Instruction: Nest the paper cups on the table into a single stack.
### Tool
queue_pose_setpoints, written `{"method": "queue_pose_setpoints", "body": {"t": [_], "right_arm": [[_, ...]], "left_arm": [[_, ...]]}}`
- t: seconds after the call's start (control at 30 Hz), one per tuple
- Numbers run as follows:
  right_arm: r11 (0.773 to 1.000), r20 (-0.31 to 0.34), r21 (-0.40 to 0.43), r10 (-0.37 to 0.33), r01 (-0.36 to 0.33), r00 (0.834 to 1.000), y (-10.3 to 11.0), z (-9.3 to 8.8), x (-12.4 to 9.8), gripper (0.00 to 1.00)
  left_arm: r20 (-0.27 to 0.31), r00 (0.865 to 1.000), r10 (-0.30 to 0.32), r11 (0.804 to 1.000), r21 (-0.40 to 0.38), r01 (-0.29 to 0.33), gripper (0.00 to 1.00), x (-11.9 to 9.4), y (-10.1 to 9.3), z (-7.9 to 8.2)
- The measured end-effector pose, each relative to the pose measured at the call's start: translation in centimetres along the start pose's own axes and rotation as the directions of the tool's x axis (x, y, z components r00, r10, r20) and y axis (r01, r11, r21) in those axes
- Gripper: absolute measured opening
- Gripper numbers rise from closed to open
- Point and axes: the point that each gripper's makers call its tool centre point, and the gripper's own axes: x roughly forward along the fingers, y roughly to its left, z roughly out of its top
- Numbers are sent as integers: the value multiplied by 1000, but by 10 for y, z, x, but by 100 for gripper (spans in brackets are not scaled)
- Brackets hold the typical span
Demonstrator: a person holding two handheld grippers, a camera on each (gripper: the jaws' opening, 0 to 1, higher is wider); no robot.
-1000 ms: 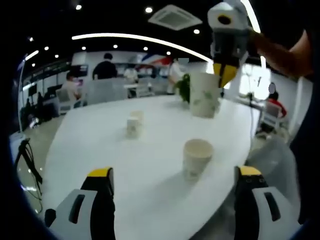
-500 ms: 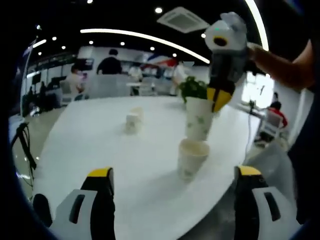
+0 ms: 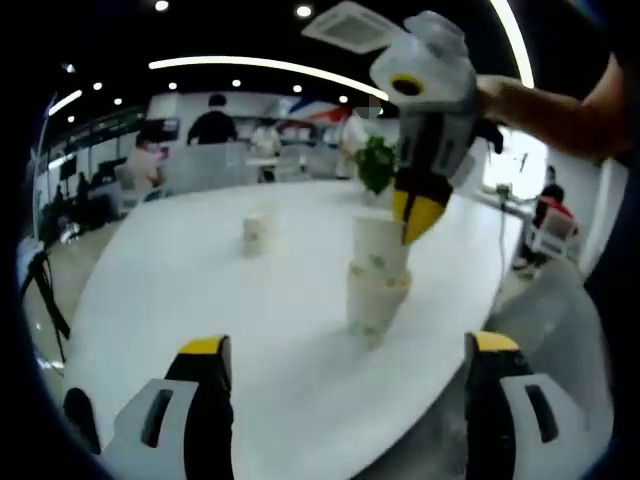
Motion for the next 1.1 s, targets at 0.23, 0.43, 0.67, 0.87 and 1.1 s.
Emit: {"method": "queue_pose_setpoints", "body": {"t": [0.23,0.43,0.67,0.87,1.1], "right_arm": [[999,-6,34,-14,14,1000,-4,-4,19,0],[998,-16,51,-23,23,1000,-5,-13,35,0],[999,28,24,-28,27,999,-4,-11,34,0],[999,126,-3,-38,39,991,-9,0,15,15],[996,324,42,-91,82,942,-19,16,-22,48]], "left_arm": [[-11,1000,-13,999,33,13,97,2,-6,-3],[0,1000,13,999,43,-13,94,1,-1,-2],[3,999,52,998,46,-52,93,0,5,-2],[3,998,59,997,59,-59,93,0,5,-2],[19,998,61,998,24,-62,95,0,7,1]]}}
